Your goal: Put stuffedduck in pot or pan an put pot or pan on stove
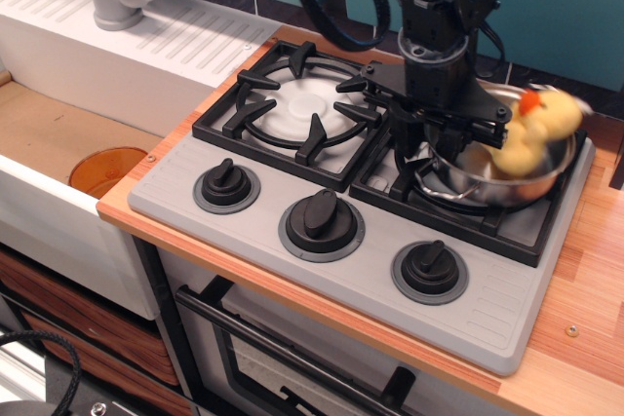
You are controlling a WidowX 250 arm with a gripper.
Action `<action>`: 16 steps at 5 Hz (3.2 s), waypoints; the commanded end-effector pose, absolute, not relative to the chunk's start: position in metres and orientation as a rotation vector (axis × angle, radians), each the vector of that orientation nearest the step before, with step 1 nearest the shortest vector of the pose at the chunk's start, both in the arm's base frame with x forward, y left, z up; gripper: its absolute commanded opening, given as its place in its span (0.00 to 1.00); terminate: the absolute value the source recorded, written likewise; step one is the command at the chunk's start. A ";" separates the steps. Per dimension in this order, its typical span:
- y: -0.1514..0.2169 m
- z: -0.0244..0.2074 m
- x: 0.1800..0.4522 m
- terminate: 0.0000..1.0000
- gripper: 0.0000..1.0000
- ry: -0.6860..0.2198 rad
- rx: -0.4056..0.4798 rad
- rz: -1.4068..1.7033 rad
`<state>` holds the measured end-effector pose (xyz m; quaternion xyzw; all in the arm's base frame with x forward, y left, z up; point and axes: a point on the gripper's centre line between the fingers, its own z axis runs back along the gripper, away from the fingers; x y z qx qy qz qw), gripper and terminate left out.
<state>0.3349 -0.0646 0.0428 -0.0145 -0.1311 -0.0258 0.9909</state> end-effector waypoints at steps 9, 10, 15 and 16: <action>0.037 0.115 0.376 0.00 0.00 -0.192 -0.027 -0.185; 0.059 0.098 0.376 0.00 0.00 -0.210 -0.043 -0.191; 0.105 0.041 0.381 0.00 1.00 -0.293 -0.050 -0.213; 0.096 0.066 0.373 0.00 1.00 -0.251 -0.040 -0.201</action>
